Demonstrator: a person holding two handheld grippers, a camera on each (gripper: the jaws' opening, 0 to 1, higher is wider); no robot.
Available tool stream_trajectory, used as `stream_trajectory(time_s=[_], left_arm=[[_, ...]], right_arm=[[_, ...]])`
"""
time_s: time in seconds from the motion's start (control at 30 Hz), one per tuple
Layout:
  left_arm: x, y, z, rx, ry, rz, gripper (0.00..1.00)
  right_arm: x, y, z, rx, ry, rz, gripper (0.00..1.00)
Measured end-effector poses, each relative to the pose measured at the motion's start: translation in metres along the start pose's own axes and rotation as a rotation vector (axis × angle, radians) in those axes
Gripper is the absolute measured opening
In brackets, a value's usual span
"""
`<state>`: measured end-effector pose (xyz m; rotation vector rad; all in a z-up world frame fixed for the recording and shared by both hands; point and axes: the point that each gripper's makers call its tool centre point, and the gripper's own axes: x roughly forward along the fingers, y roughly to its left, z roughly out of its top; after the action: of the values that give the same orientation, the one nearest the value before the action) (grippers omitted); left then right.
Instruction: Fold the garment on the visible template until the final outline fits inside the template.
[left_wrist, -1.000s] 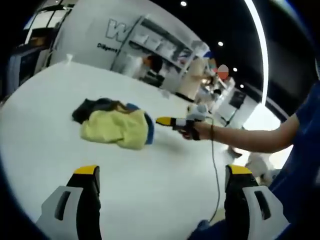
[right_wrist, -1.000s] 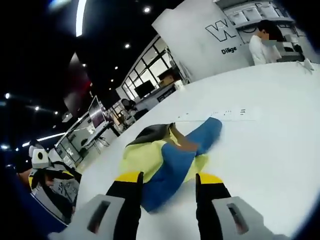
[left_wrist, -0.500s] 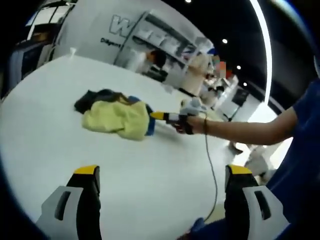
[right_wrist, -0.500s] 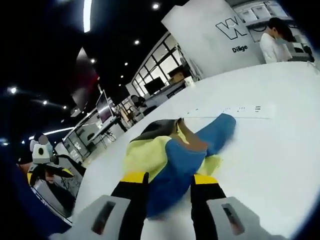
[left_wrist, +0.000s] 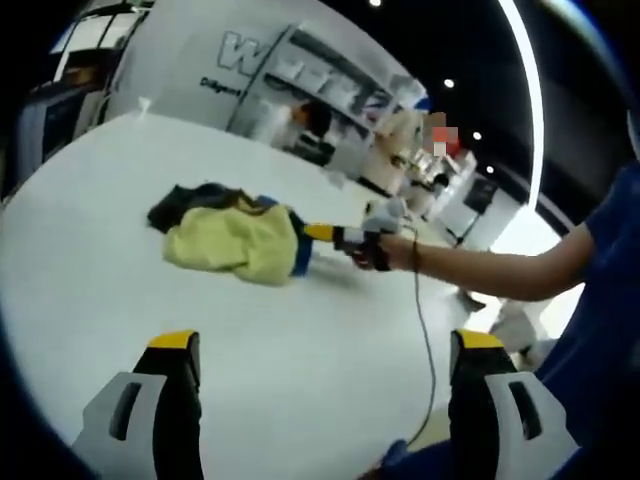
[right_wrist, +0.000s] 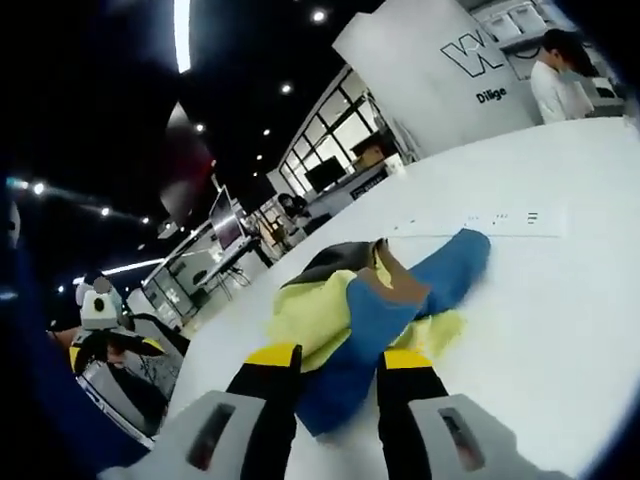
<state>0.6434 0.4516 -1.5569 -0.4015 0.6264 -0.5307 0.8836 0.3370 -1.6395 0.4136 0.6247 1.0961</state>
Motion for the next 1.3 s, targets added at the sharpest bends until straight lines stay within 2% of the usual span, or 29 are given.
stream_trajectory(time_s=[0.03, 0.13, 0.17, 0.23, 0.37, 0.5, 0.73, 0.87, 0.93, 1.0, 1.17, 1.3], left_arm=[[-0.001, 0.000, -0.001, 0.003, 0.004, 0.002, 0.99], [-0.005, 0.002, -0.002, 0.013, 0.009, 0.014, 0.99], [-0.007, 0.004, -0.002, 0.015, 0.008, 0.020, 0.99], [-0.013, 0.011, -0.002, 0.008, -0.003, 0.034, 0.99], [-0.014, 0.014, -0.002, 0.000, -0.008, 0.051, 0.98], [-0.012, 0.013, -0.003, 0.002, -0.007, 0.048, 0.98], [-0.001, 0.005, 0.001, 0.013, -0.008, 0.013, 0.98], [0.006, 0.001, 0.004, 0.024, -0.001, -0.009, 0.97], [0.007, 0.000, 0.005, 0.032, -0.002, -0.018, 0.96], [0.011, -0.003, 0.007, 0.038, 0.001, -0.037, 0.96], [0.020, -0.005, 0.010, 0.055, 0.007, -0.054, 0.95], [0.032, -0.003, 0.017, 0.107, 0.022, -0.075, 0.90]], right_arm=[[0.000, -0.002, 0.003, 0.025, -0.023, -0.001, 0.26], [-0.001, -0.004, 0.012, 0.099, -0.100, 0.011, 0.10], [-0.003, 0.001, 0.014, 0.111, -0.113, 0.019, 0.04], [-0.006, 0.000, 0.014, 0.109, -0.110, 0.014, 0.01], [-0.008, -0.006, 0.010, 0.100, -0.064, 0.001, 0.00], [-0.014, -0.003, 0.014, 0.084, -0.065, -0.002, 0.00], [-0.030, 0.021, 0.008, 0.021, -0.004, 0.036, 0.00], [-0.046, 0.033, -0.001, 0.006, 0.030, 0.052, 0.00], [-0.057, 0.030, -0.006, 0.003, 0.044, 0.058, 0.00], [-0.059, 0.042, -0.013, -0.003, 0.059, 0.065, 0.00], [-0.091, 0.060, -0.035, -0.010, 0.104, 0.078, 0.00], [-0.111, 0.067, -0.048, -0.004, 0.120, 0.076, 0.00]])
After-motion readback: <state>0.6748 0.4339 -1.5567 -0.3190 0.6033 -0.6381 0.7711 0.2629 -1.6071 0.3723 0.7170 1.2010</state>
